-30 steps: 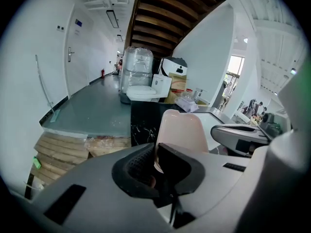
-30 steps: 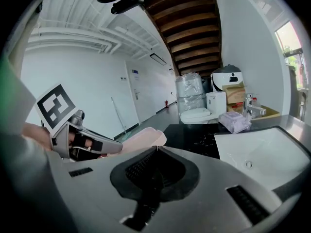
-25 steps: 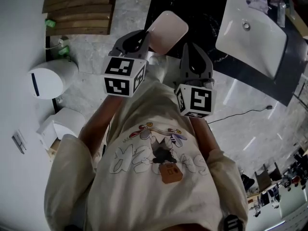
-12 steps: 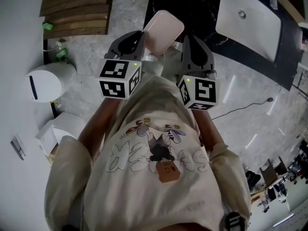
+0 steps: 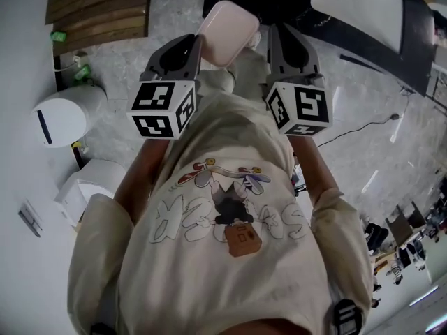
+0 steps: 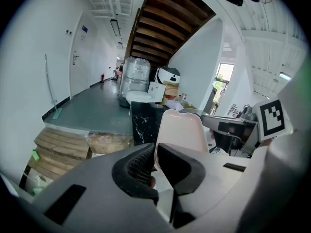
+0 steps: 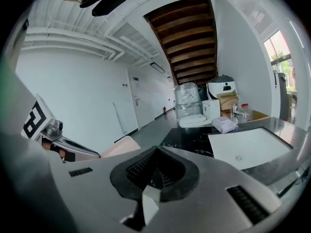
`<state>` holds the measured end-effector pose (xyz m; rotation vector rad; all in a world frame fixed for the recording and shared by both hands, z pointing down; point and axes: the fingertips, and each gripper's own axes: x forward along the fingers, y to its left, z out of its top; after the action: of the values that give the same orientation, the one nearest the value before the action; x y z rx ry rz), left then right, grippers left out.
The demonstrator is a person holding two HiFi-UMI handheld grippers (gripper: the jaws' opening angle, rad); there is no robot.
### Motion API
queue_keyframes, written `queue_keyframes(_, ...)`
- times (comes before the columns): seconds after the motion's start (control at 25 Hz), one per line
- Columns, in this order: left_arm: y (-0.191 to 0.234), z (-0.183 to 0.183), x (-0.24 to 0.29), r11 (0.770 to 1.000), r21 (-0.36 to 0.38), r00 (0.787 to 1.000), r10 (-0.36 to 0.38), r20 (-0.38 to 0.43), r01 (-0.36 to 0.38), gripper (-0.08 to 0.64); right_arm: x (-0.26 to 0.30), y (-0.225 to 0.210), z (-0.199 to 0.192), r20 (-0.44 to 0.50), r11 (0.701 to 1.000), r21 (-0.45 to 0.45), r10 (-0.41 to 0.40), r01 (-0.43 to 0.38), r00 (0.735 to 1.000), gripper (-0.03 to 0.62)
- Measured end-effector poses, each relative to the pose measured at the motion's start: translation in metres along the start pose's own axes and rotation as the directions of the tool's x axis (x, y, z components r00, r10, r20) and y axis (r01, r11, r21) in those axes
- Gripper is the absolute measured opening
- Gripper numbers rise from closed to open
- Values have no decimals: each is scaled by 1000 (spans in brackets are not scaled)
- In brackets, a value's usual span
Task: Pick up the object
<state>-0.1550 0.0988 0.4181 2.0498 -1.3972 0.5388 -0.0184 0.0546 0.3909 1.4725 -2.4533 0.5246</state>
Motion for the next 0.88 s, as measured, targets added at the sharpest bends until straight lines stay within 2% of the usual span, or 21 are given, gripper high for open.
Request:
queue_keyframes(0.28, -12, -18, -18, 1000, -11, 1000, -5, -1, 5, 35, -12, 1, -7, -9, 1000, 10, 16, -16, 1000, 17)
queue_keyframes(0.64, -34, -17, -17, 999, -26, 999, 31, 23, -30, 35, -32, -19, -11, -11, 998, 44, 39, -39, 999, 17)
queue_keyframes(0.88, -63, -29, -20, 998, -42, 999, 41, 13, -41, 35, -62, -20, -19, -29, 999, 6, 47, -47, 998, 17)
